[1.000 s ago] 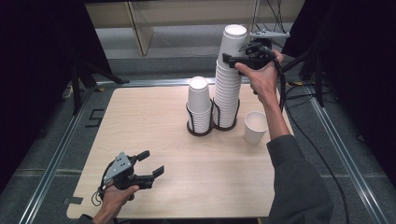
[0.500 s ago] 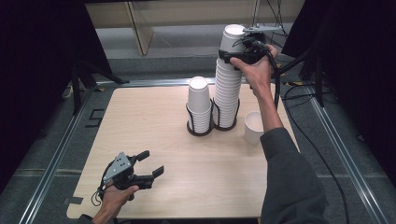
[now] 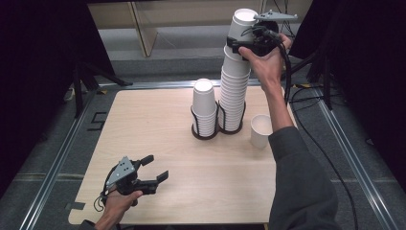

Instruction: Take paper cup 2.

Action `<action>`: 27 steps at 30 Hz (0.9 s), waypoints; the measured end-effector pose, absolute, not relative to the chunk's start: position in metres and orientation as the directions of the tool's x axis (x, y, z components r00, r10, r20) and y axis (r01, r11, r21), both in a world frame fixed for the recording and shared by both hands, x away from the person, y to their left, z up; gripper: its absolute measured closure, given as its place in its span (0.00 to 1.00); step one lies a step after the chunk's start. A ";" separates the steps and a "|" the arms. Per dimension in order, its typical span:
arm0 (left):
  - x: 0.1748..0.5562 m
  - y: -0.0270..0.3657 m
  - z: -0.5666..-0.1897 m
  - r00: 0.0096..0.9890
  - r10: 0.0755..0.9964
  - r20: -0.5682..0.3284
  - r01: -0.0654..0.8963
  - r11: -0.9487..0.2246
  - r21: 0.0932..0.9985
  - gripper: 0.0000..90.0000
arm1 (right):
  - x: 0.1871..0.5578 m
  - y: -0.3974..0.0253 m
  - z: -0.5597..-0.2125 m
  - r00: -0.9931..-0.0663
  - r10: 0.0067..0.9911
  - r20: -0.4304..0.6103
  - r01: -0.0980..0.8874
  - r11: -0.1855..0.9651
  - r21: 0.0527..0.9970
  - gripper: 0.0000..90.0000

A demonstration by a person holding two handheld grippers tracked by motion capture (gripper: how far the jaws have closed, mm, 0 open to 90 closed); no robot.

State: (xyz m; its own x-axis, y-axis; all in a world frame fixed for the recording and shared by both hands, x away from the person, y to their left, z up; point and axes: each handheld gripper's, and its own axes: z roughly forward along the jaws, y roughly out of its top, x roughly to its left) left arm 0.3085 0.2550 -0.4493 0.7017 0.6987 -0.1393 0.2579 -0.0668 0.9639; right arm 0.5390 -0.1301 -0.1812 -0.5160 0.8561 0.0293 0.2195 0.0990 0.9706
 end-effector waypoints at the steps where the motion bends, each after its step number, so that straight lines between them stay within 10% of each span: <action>1: 0.308 0.255 -0.449 0.702 0.698 -0.138 0.257 -0.067 0.964 0.16 | 0.538 -0.130 -0.177 -0.518 0.855 0.023 0.213 0.102 0.972 0.19; 27: 0.309 0.252 -0.452 0.721 0.678 -0.144 0.277 -0.092 0.956 0.16 | 0.485 -0.173 -0.135 -0.503 0.864 0.005 0.120 0.064 0.991 0.19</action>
State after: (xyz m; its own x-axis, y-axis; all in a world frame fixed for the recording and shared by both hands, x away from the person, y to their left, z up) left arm 0.3092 0.2521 -0.4518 0.7208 0.6780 -0.1439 0.2773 -0.0918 0.9564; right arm 0.4846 -0.1732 -0.1349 -0.5032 0.8642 0.0050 0.1198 0.0641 0.9907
